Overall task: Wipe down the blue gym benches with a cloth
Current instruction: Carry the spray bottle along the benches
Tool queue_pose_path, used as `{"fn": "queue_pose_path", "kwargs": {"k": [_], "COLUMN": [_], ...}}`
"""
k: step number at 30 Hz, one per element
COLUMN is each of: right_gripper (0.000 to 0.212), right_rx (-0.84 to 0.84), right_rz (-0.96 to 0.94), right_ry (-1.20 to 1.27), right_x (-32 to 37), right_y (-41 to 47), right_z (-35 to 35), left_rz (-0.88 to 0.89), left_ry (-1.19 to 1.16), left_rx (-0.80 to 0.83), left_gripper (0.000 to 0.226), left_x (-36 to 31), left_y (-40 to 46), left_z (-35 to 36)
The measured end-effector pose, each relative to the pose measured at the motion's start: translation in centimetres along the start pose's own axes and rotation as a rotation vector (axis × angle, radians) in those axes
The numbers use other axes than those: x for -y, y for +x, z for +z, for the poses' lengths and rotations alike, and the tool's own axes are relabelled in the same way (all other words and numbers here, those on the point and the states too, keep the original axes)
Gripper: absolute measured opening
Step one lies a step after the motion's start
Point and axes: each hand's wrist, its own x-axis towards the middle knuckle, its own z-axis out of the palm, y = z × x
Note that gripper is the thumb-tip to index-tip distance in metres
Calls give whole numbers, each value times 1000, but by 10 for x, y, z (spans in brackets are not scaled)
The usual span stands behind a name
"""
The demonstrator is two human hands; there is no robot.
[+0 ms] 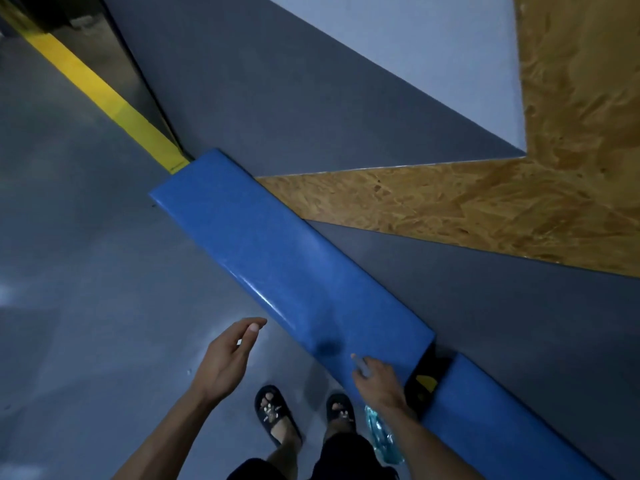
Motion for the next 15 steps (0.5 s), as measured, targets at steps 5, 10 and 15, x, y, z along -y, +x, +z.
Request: {"fn": "queue_pose_path", "kwargs": {"k": [5, 10, 15], "right_gripper": [34, 29, 33], "right_rx": [23, -83, -149], "right_rz": [-50, 67, 134], "right_ry": [-73, 73, 216], "right_x": [54, 75, 87], "right_y": [-6, 29, 76], "right_z": [23, 1, -41], "left_rz": [-13, -53, -56], "left_ry": [-1, 11, 28], "left_rx": [-12, -35, -61], "left_gripper": [27, 27, 31], "left_x": [5, 4, -9], "left_y": [12, 26, 53], "left_z": [-27, -50, -78]}}
